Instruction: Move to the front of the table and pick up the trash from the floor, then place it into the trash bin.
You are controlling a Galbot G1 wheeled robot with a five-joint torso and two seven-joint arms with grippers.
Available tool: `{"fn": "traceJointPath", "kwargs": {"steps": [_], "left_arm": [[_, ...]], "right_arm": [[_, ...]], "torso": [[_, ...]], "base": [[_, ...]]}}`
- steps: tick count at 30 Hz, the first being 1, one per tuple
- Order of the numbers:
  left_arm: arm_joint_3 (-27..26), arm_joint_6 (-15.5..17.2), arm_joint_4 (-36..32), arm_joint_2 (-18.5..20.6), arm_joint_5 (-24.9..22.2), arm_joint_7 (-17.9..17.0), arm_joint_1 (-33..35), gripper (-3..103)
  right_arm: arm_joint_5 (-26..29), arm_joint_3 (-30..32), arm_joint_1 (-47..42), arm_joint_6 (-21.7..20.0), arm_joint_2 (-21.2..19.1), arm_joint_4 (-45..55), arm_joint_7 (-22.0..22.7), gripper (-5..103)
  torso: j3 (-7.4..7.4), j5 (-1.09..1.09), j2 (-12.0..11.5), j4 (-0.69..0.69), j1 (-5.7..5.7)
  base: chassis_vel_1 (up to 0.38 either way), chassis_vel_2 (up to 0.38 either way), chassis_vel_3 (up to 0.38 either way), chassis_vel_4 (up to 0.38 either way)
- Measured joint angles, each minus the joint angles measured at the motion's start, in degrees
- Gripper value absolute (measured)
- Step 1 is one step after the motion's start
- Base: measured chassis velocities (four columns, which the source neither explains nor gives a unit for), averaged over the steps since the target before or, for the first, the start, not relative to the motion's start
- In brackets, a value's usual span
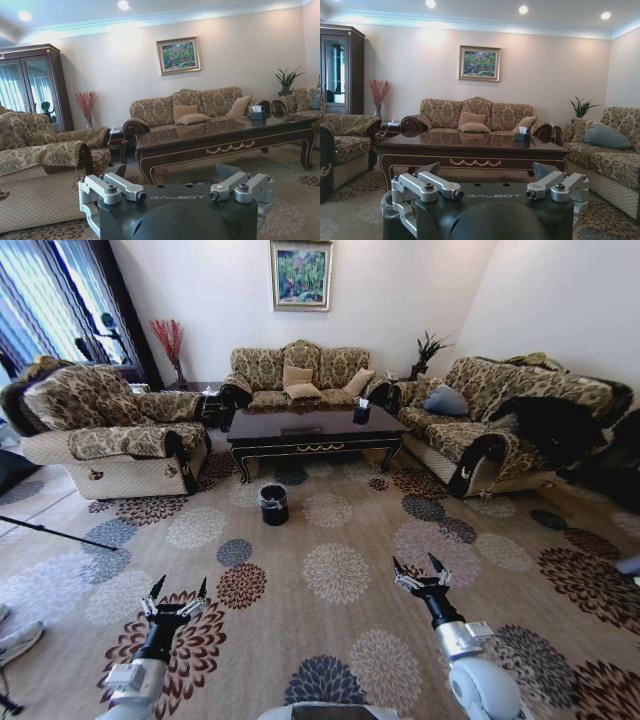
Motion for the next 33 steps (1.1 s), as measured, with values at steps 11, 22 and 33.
{"fn": "traceJointPath", "kwargs": {"steps": [11, 22, 33], "left_arm": [[0.00, 0.00, 0.00, 0.00, 0.00, 0.00, 0.00, 100], [0.00, 0.00, 0.00, 0.00, 0.00, 0.00, 0.00, 100], [0.00, 0.00, 0.00, 0.00, 0.00, 0.00, 0.00, 100]], "right_arm": [[0.00, 0.00, 0.00, 0.00, 0.00, 0.00, 0.00, 100], [0.00, 0.00, 0.00, 0.00, 0.00, 0.00, 0.00, 100], [0.00, 0.00, 0.00, 0.00, 0.00, 0.00, 0.00, 100]], "torso": [[1.77, 0.00, 3.13, 0.00, 1.38], [3.38, 0.00, 6.02, 0.00, 2.65], [4.40, 0.00, 7.84, 0.00, 3.46]], "base": [[0.000, 0.000, 0.000, 0.000], [0.000, 0.000, 0.000, 0.000], [0.000, 0.000, 0.000, 0.000]]}}
